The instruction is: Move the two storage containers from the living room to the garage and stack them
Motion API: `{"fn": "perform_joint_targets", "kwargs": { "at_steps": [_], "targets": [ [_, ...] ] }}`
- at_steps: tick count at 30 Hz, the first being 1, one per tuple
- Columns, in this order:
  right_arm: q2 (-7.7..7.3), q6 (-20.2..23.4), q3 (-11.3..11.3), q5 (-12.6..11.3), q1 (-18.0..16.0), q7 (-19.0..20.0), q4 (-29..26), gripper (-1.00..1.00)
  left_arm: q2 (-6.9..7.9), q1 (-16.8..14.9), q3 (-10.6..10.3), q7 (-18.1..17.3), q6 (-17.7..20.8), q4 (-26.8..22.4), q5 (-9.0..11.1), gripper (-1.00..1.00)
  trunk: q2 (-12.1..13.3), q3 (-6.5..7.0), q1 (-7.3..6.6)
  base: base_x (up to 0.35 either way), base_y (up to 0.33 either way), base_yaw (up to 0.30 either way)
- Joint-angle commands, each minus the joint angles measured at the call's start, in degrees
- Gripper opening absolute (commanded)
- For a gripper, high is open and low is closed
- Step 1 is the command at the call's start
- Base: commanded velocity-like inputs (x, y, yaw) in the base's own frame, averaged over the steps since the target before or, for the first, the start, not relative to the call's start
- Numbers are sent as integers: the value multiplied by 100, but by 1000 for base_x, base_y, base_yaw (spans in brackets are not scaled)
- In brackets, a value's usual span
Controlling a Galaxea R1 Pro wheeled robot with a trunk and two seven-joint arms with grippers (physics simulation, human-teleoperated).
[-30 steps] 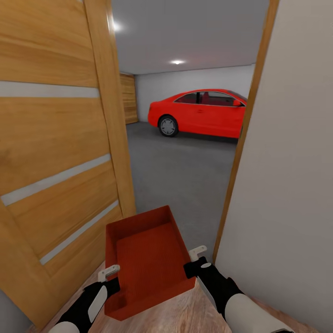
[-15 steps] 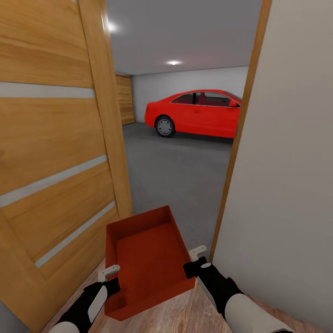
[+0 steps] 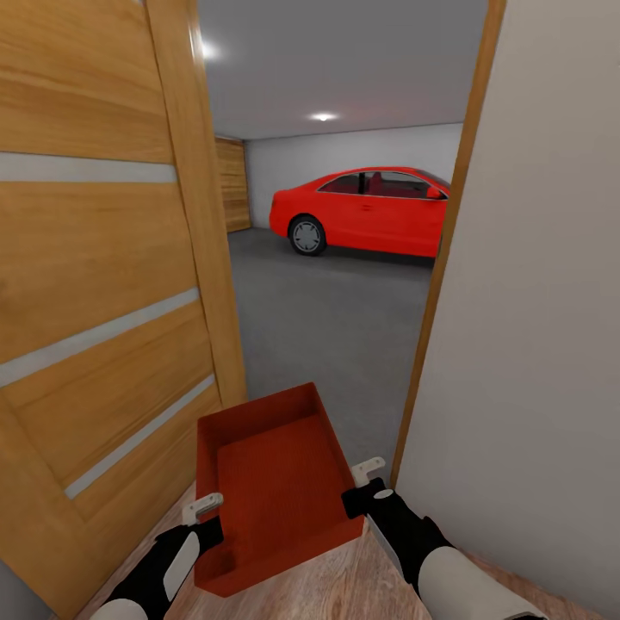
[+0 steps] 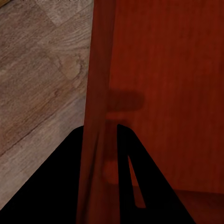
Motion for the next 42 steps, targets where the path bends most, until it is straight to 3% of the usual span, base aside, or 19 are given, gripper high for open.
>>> {"fn": "perform_joint_targets", "kwargs": {
  "at_steps": [1, 42],
  "targets": [
    [-7, 40, 139, -77, 3, 30, 5, -100, 23, -5, 66, 55, 40, -44, -36, -100, -3, -6, -1, 0, 0, 0],
    [-7, 40, 139, -80, 10, 30, 5, -100, 23, -5, 74, 55, 47, -52, -36, -100, -3, 26, -1, -28, 6, -27]
  ]
}}
